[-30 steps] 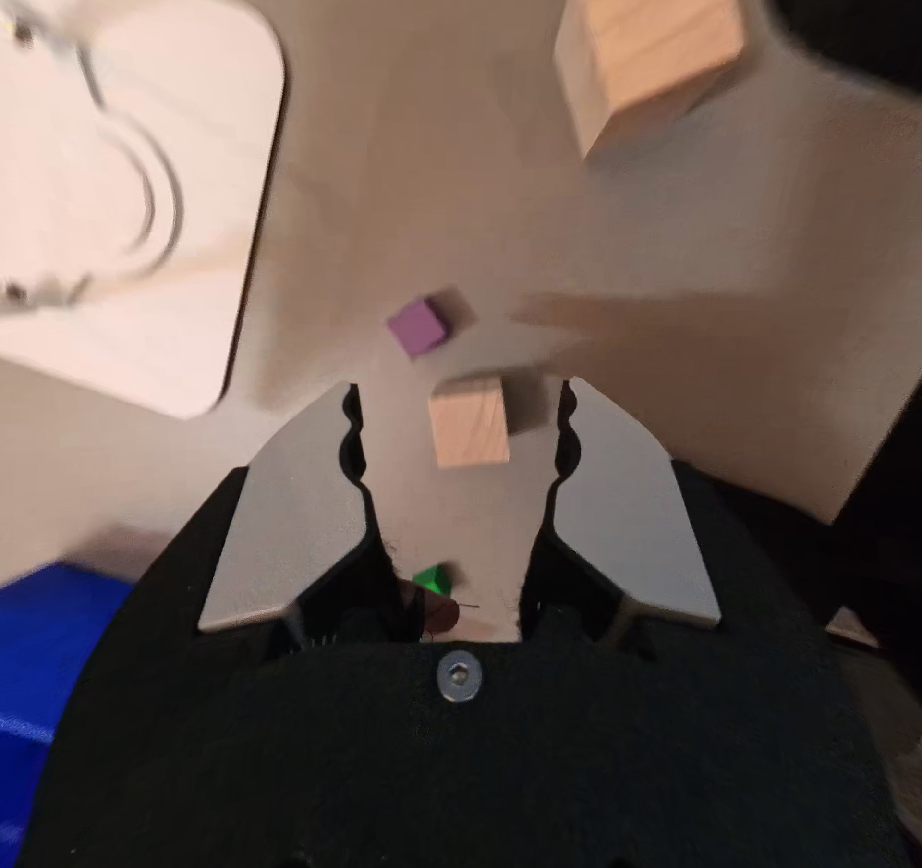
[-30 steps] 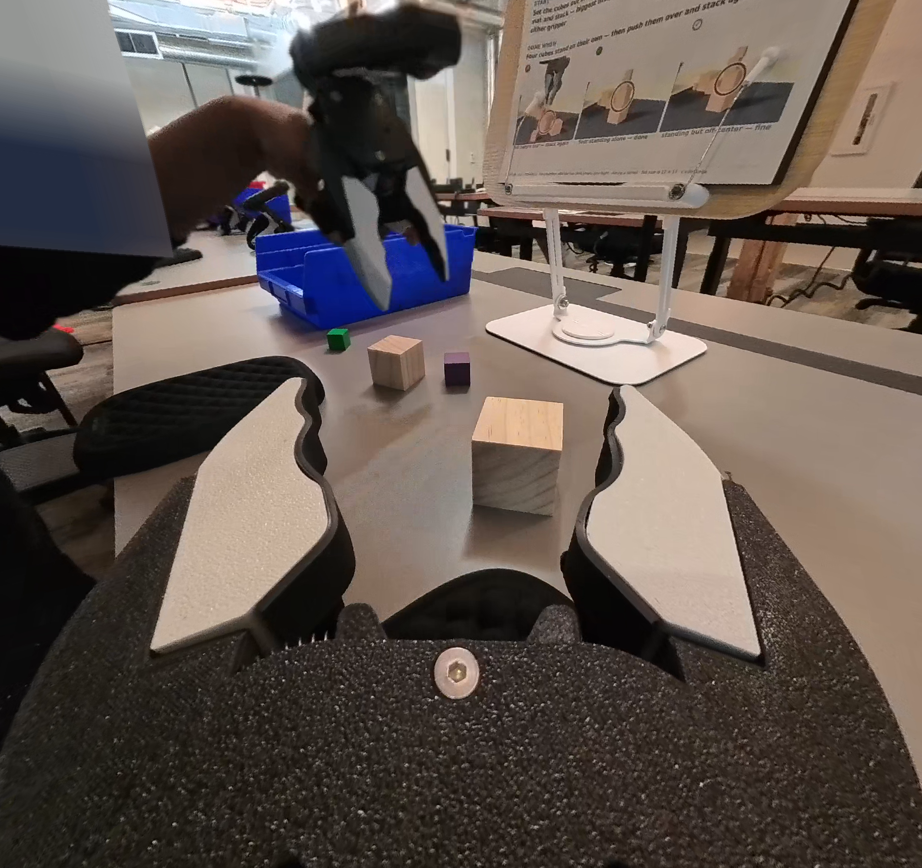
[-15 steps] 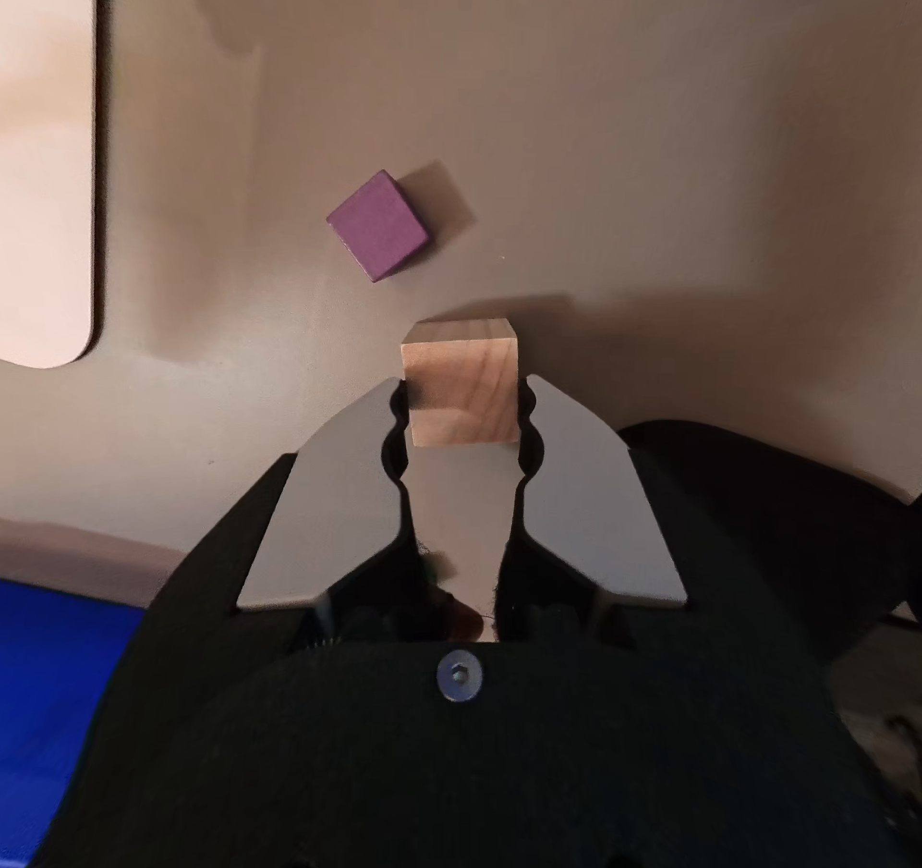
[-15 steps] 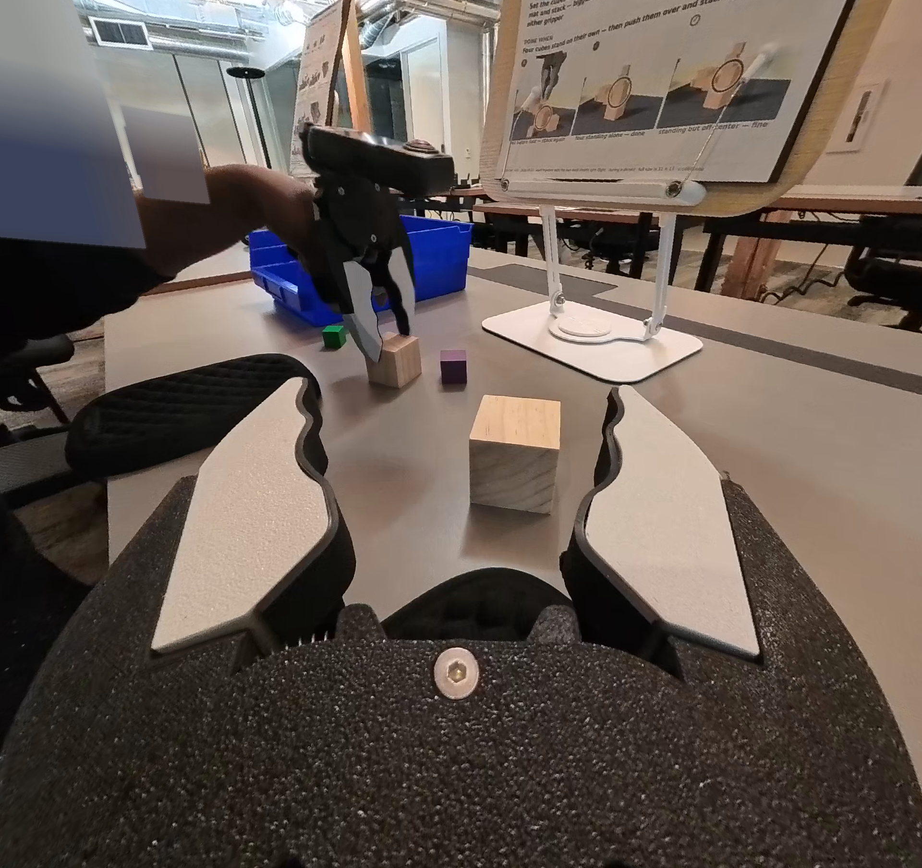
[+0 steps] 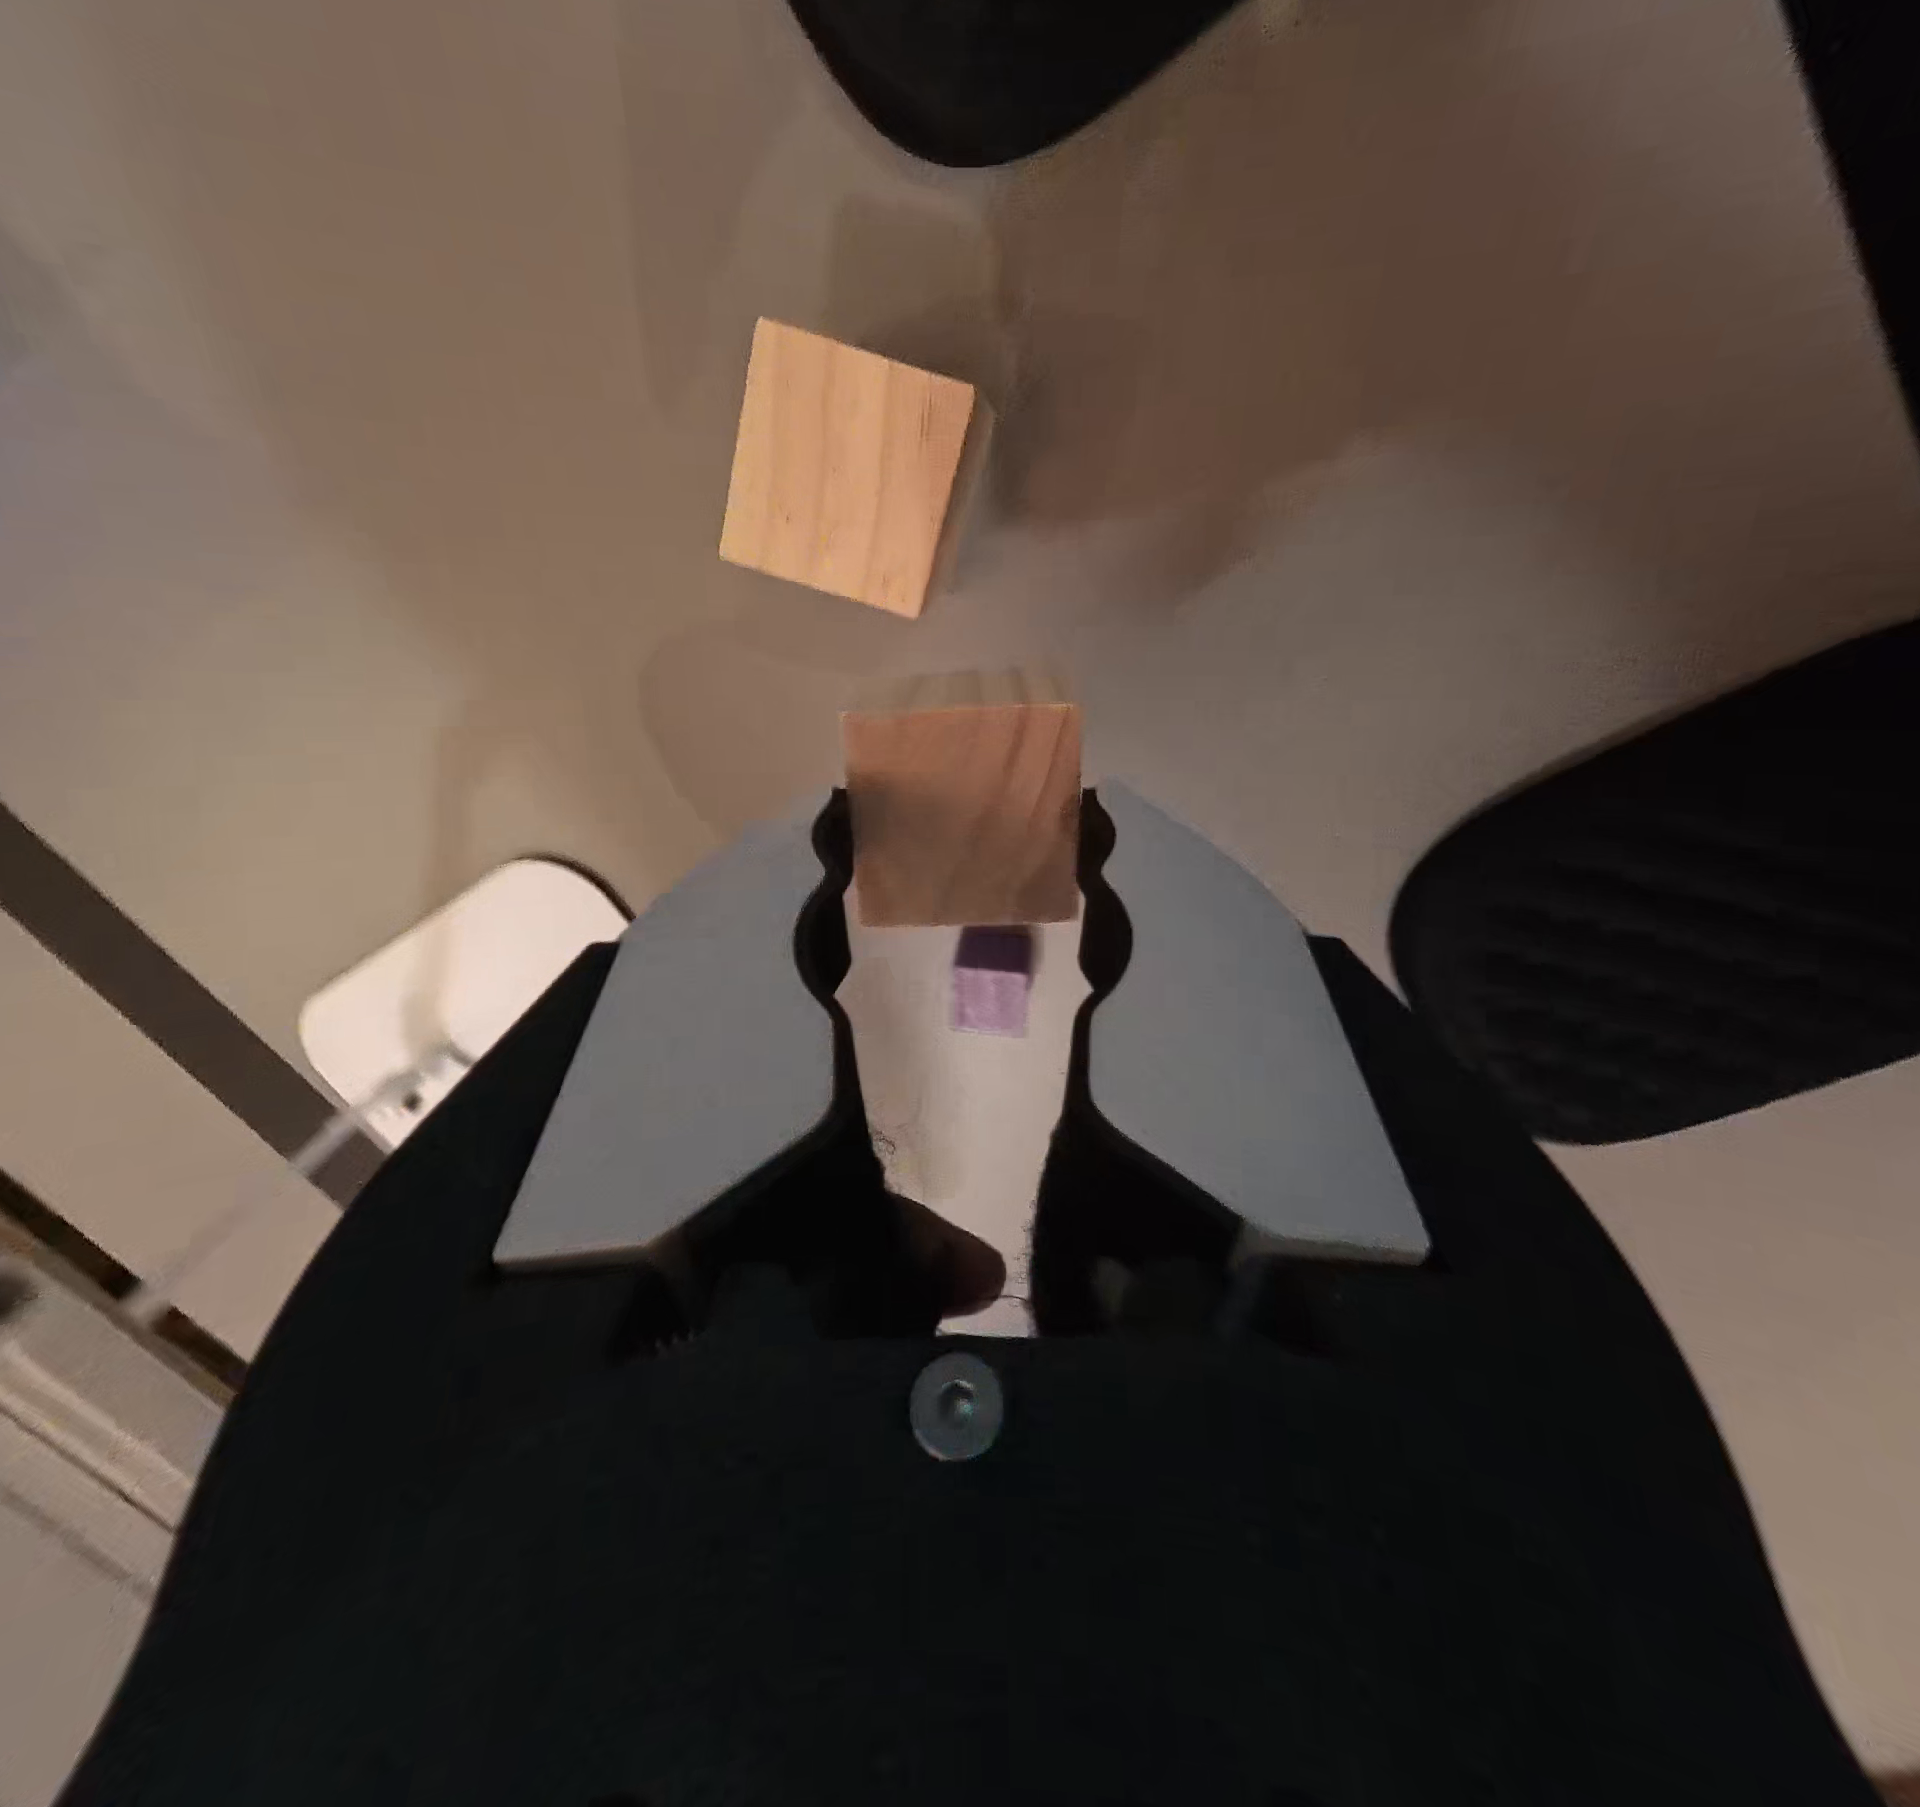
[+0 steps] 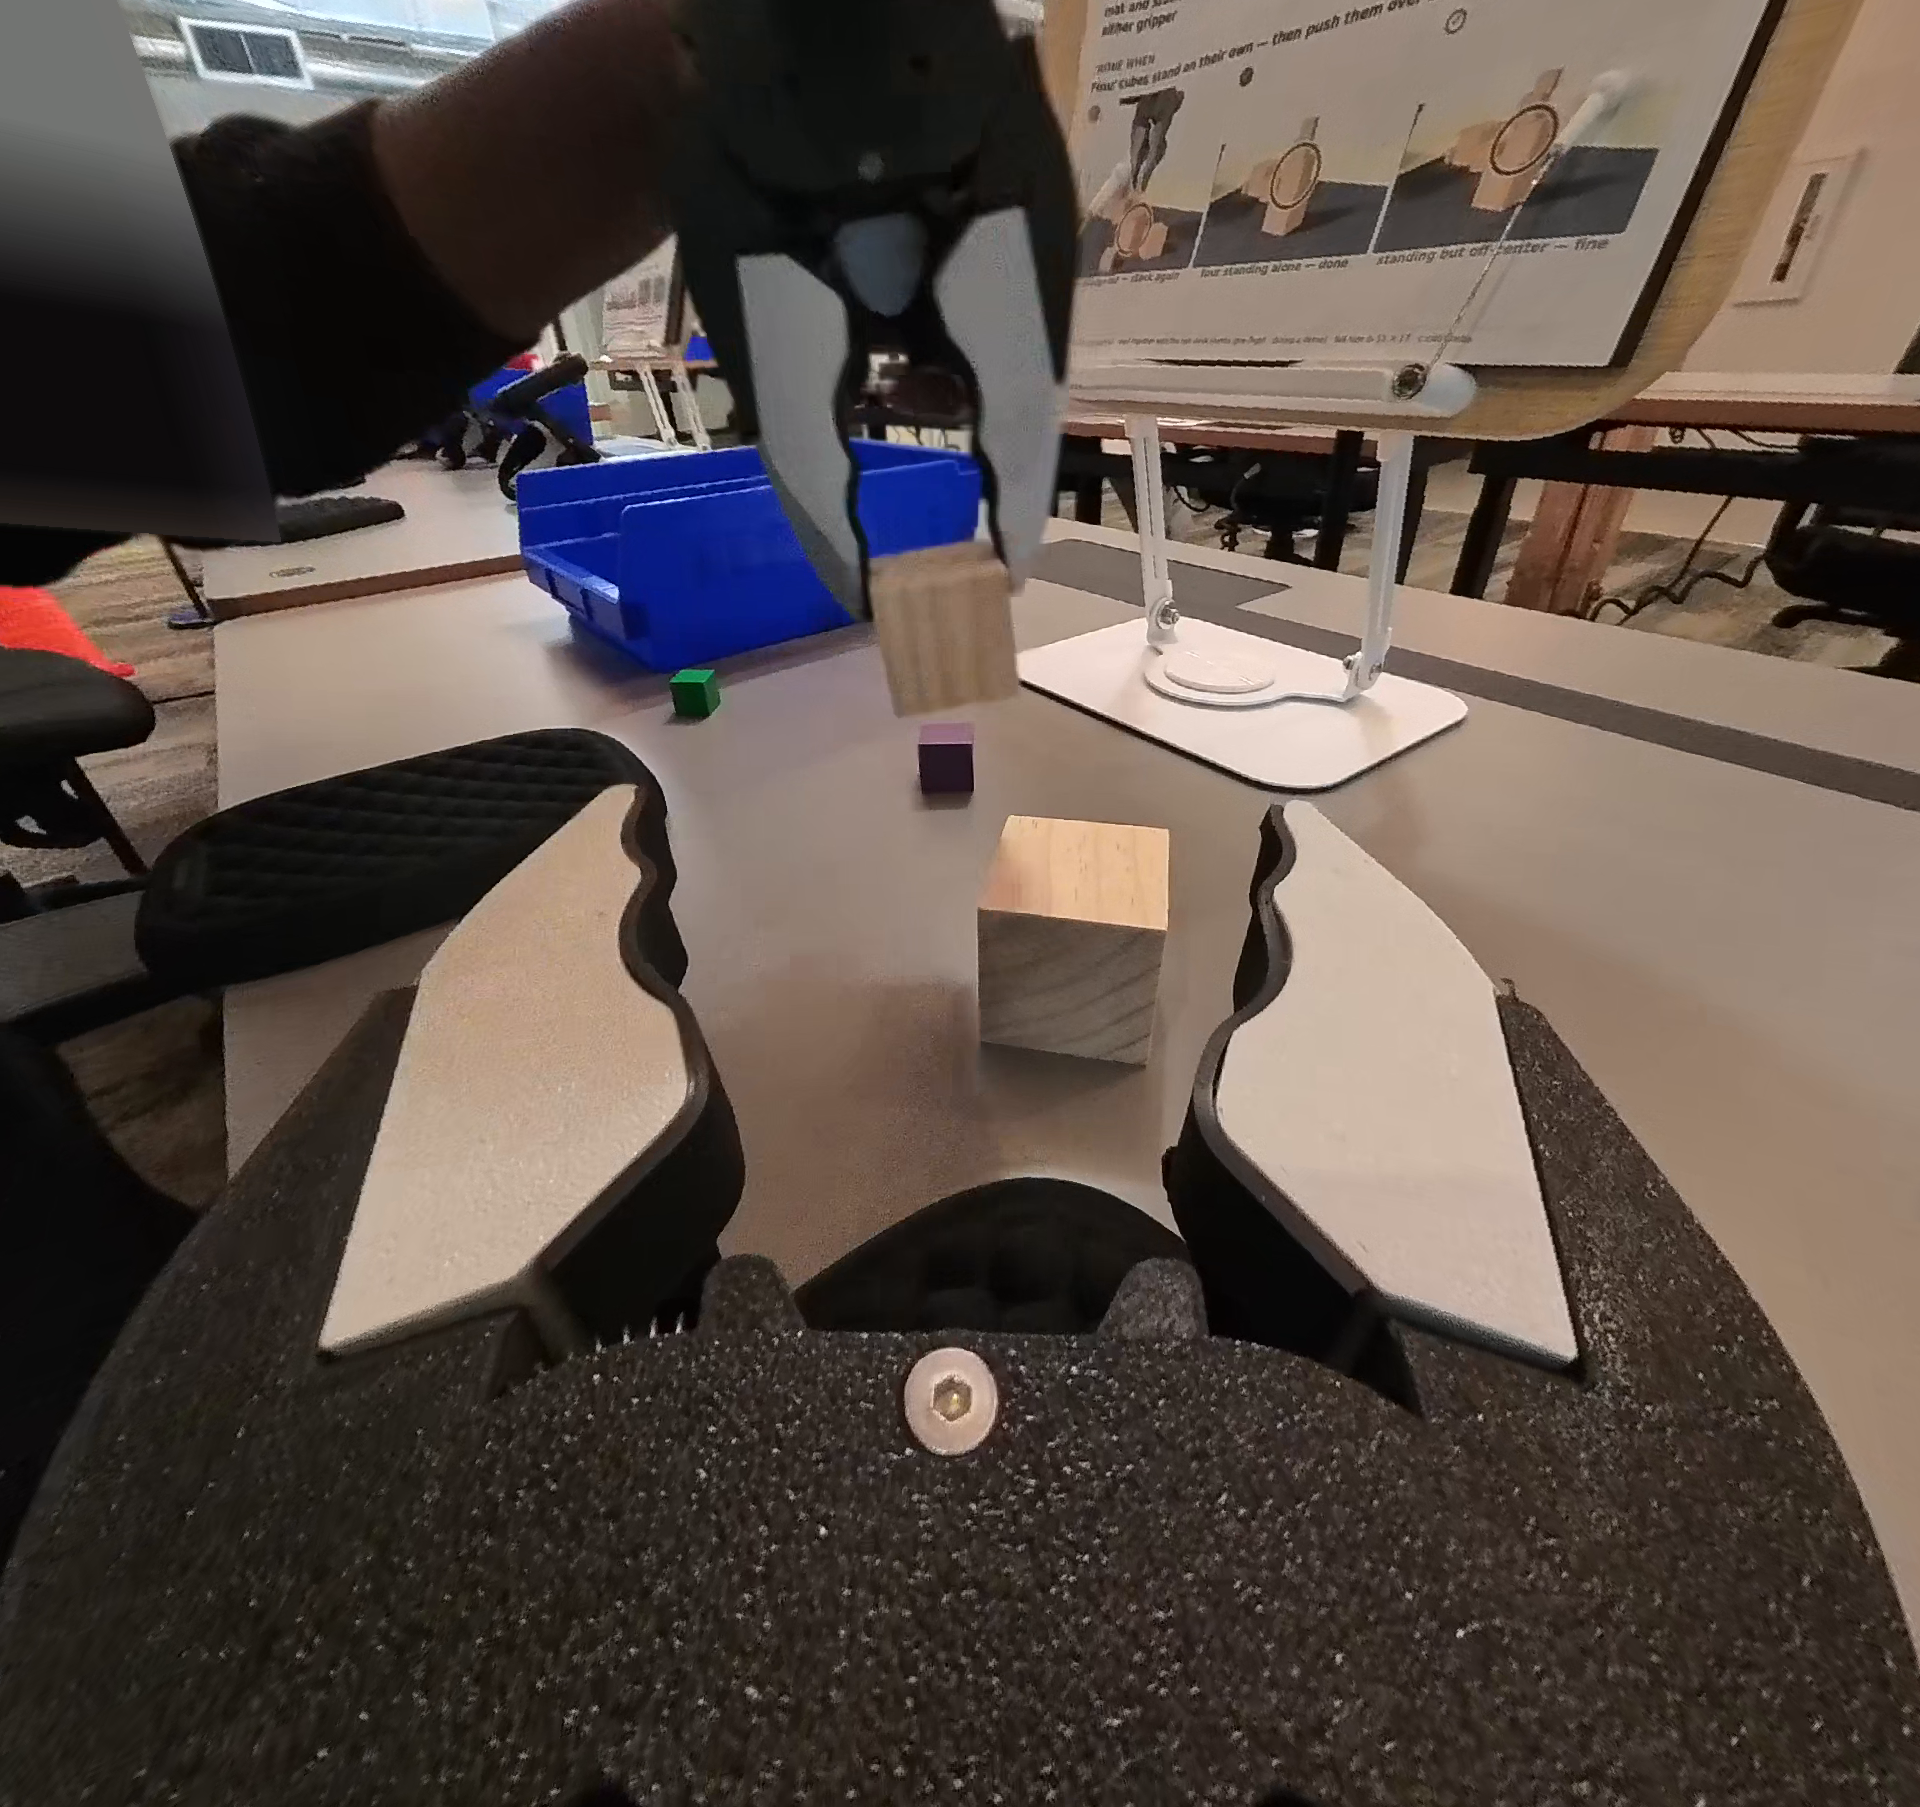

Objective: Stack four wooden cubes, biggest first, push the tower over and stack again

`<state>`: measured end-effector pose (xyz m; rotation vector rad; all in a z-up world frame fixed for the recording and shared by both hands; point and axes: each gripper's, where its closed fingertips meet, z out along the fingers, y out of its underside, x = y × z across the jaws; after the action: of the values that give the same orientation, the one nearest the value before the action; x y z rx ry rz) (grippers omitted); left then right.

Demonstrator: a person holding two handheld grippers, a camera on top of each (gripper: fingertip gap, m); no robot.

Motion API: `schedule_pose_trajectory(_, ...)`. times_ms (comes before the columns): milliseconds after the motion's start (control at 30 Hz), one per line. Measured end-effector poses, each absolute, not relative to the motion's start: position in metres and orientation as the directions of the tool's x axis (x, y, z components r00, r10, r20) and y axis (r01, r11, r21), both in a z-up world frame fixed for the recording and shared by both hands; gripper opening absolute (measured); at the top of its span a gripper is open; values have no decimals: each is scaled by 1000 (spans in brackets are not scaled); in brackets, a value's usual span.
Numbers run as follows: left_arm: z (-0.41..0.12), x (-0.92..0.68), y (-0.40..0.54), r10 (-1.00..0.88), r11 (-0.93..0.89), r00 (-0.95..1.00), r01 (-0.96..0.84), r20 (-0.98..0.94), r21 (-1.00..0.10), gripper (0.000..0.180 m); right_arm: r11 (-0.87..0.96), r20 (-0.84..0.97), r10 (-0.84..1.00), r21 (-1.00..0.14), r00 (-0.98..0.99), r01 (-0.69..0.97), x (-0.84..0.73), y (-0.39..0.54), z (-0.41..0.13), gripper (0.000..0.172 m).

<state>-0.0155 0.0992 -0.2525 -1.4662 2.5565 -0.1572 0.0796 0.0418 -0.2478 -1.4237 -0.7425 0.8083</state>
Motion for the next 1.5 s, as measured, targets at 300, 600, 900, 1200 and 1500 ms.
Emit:
schedule_pose_trajectory(300, -270, 31, 99, -766, 620, -641, -757, 47, -207, 41, -21, -38, 842, -999, 538, -37, 79, 41, -248, 104)
schedule_pose_trajectory(600, -277, 51, 98, -678, 704, -732, -673, 68, -228, 41, -23, -44, 843, -999, 537, -46, 80, 41, -247, 104)
schedule_pose_trajectory(900, -281, 52, 97, -662, 711, -744, -661, 87, -241, 41, -17, -46, 842, -998, 538, -59, 81, 41, -246, 103)
schedule_pose_trajectory(1200, -284, 50, 103, -657, 730, -752, -650, 46, -211, 41, -13, -43, 843, -998, 536, -59, 81, 40, -245, 103)
schedule_pose_trajectory(1500, -287, 48, 102, -669, 717, -742, -660, 44, -226, 42, -16, -44, 844, -998, 535, -57, 81, 41, -246, 103)
